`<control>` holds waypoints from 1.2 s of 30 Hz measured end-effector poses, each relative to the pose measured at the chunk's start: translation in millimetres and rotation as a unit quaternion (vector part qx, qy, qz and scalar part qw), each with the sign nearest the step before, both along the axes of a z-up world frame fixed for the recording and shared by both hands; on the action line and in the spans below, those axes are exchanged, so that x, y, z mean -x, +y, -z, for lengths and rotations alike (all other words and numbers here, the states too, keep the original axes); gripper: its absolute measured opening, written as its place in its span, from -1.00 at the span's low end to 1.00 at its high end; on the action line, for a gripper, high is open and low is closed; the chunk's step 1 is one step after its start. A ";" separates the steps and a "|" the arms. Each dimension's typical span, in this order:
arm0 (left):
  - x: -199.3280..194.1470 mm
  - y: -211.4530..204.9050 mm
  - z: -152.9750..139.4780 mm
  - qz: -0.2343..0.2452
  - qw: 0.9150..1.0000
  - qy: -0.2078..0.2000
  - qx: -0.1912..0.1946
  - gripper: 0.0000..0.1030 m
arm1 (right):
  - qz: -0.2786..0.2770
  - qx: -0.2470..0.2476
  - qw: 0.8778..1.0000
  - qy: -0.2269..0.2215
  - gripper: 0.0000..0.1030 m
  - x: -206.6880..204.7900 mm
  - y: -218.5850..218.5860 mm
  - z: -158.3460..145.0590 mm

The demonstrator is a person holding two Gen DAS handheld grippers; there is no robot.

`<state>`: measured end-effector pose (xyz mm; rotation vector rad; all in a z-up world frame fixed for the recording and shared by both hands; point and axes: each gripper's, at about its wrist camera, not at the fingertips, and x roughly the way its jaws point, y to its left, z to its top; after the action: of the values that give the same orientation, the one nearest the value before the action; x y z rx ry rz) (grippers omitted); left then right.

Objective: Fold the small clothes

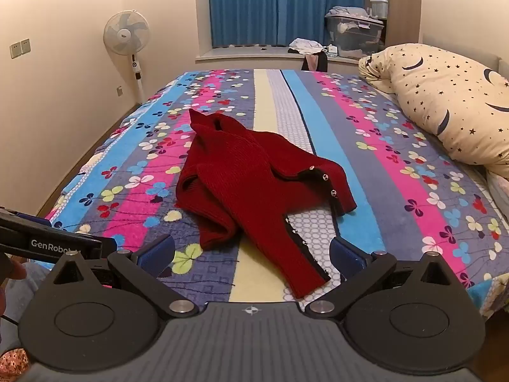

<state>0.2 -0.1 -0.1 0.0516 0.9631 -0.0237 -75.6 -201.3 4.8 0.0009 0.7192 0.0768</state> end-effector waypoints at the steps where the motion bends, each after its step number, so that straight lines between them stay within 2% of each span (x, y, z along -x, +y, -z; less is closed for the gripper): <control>1: -0.1 -0.1 0.0 0.000 1.000 0.000 -0.001 0.99 | 0.000 0.000 1.000 0.000 0.99 -0.1 -0.1 0.3; 36: -1.2 2.6 -4.2 -0.001 1.000 -0.005 0.003 0.99 | -0.001 0.001 1.000 0.004 0.99 5.1 0.5 3.7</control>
<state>1.5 2.5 4.1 0.0445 0.9524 -0.0251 -80.7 -200.8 1.1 -0.0019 0.7275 0.0784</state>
